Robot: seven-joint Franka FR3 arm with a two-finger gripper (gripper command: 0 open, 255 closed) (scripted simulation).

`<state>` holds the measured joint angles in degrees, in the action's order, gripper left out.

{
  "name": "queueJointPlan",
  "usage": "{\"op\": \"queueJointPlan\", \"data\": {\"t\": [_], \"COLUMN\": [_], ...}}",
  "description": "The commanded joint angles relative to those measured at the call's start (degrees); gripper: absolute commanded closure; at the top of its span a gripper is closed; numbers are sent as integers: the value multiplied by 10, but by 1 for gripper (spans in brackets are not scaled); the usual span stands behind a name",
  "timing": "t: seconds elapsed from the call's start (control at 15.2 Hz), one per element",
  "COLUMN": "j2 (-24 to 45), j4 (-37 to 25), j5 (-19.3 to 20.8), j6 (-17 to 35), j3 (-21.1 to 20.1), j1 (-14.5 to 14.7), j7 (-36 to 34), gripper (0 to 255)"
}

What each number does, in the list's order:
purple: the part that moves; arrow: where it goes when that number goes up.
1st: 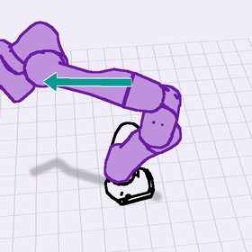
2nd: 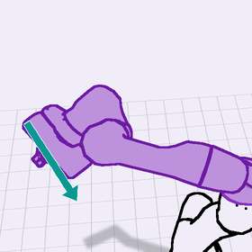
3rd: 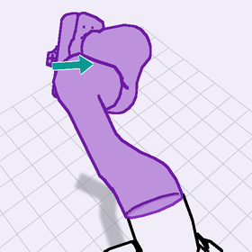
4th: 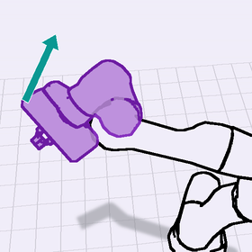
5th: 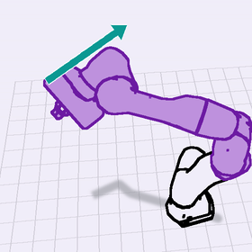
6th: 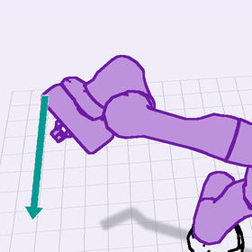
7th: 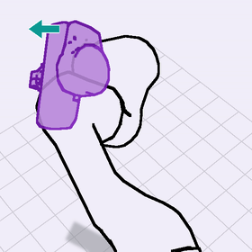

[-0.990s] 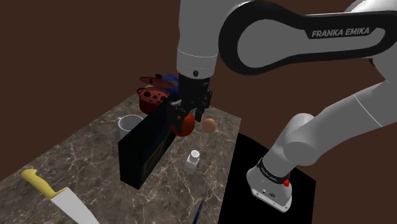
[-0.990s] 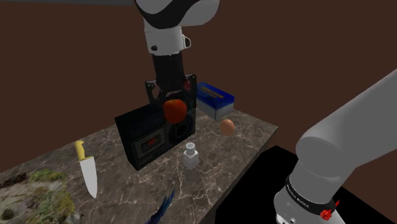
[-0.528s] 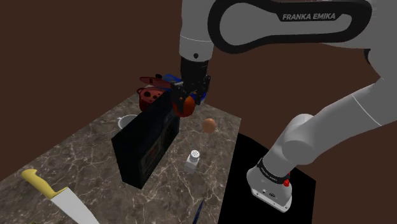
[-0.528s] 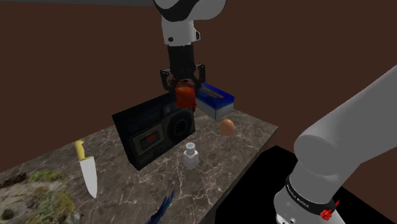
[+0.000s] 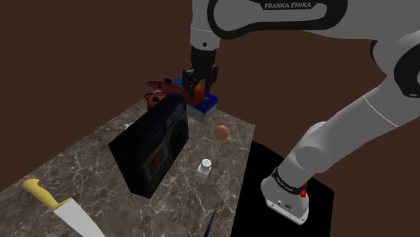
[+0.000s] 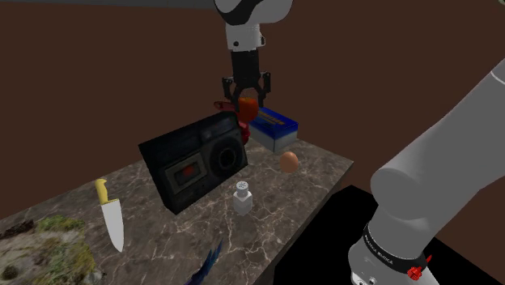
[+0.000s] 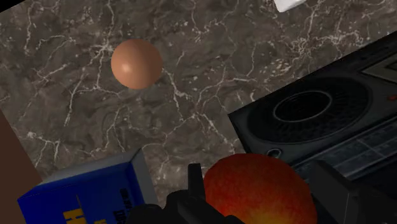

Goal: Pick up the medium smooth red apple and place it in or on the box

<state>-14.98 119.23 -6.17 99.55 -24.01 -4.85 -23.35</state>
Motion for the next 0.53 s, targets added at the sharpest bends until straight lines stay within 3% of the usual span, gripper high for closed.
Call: {"op": "queueJointPlan", "data": {"t": [0.0, 0.46], "j2": [18, 101], "j4": [-16, -102], "j5": [13, 55], "j6": [0, -10], "j3": [14, 53], "j1": [-13, -51], "j7": [22, 83], "gripper": [255, 255]}}
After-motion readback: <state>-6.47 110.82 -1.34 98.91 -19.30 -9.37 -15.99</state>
